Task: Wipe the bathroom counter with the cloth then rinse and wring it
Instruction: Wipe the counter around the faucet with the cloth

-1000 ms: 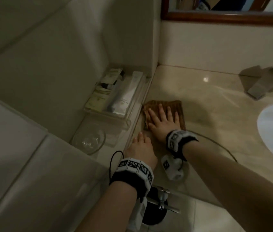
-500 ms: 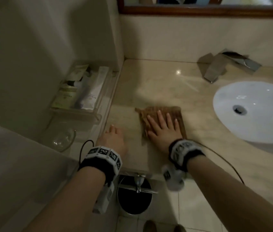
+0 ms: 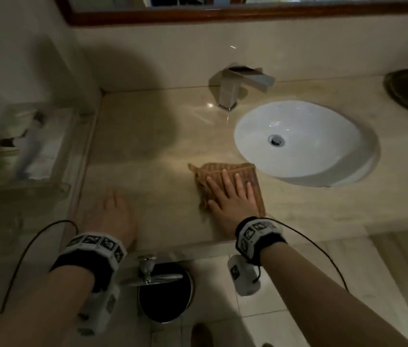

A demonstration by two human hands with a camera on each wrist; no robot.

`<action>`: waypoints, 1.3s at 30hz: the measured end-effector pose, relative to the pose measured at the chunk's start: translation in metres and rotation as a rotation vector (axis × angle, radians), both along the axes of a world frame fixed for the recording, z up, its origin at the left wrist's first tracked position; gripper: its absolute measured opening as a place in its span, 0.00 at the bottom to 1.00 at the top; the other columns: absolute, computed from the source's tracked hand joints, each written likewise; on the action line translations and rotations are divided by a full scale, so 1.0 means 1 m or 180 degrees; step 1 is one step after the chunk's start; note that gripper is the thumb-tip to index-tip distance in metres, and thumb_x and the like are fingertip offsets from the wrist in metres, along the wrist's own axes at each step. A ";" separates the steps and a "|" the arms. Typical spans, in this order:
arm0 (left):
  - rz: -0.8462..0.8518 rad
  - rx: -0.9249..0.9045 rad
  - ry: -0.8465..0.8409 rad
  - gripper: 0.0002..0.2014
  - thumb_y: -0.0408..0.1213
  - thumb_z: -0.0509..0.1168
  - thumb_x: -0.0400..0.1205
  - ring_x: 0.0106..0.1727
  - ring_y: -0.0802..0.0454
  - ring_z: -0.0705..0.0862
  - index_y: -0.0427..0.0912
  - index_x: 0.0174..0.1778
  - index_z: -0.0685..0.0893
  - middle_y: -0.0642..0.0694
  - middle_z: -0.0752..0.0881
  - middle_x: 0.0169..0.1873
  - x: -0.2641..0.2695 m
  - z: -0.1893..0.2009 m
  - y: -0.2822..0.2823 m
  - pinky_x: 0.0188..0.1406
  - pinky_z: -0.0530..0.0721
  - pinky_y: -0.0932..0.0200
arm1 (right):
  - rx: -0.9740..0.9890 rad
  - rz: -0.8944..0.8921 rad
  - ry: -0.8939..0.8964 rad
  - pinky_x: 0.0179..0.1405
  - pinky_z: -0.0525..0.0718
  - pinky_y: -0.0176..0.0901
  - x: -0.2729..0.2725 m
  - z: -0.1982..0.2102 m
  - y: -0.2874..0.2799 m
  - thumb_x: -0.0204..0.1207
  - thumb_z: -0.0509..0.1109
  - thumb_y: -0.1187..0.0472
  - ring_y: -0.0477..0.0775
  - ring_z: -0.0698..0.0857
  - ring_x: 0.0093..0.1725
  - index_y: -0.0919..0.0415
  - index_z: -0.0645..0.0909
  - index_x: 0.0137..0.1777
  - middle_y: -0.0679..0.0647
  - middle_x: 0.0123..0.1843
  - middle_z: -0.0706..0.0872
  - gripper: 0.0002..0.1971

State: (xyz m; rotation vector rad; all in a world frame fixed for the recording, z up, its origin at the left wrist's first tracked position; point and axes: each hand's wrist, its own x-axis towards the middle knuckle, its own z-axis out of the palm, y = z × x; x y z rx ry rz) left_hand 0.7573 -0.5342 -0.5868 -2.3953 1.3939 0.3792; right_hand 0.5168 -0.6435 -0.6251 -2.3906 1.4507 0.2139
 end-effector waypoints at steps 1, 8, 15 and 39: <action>-0.0056 -0.0167 0.0169 0.37 0.47 0.55 0.82 0.81 0.38 0.57 0.35 0.83 0.47 0.37 0.52 0.83 -0.015 -0.008 -0.008 0.79 0.61 0.43 | -0.0074 -0.0148 -0.0016 0.80 0.34 0.63 0.000 -0.001 0.003 0.83 0.44 0.40 0.62 0.36 0.84 0.35 0.38 0.83 0.49 0.86 0.35 0.30; -0.0729 -0.1093 0.0893 0.33 0.41 0.53 0.84 0.83 0.44 0.55 0.41 0.84 0.49 0.42 0.48 0.85 -0.139 -0.028 -0.065 0.80 0.60 0.46 | -0.0093 0.0397 -0.0051 0.79 0.31 0.58 -0.066 -0.001 0.022 0.72 0.28 0.36 0.58 0.36 0.84 0.32 0.37 0.81 0.47 0.86 0.34 0.34; -0.0838 -0.1100 0.0834 0.37 0.51 0.39 0.79 0.85 0.45 0.46 0.41 0.85 0.41 0.44 0.44 0.85 -0.201 -0.026 -0.073 0.82 0.49 0.45 | -0.0365 -0.1725 0.0206 0.81 0.40 0.66 -0.205 -0.009 -0.035 0.82 0.43 0.41 0.65 0.42 0.84 0.41 0.38 0.84 0.56 0.87 0.41 0.32; -0.0939 -0.0431 0.0748 0.41 0.65 0.23 0.72 0.83 0.50 0.32 0.53 0.82 0.31 0.53 0.29 0.81 -0.283 -0.047 -0.107 0.81 0.36 0.41 | -0.0392 -0.0134 -0.0243 0.78 0.37 0.63 -0.218 -0.010 -0.012 0.77 0.39 0.38 0.68 0.47 0.84 0.42 0.50 0.84 0.58 0.86 0.48 0.34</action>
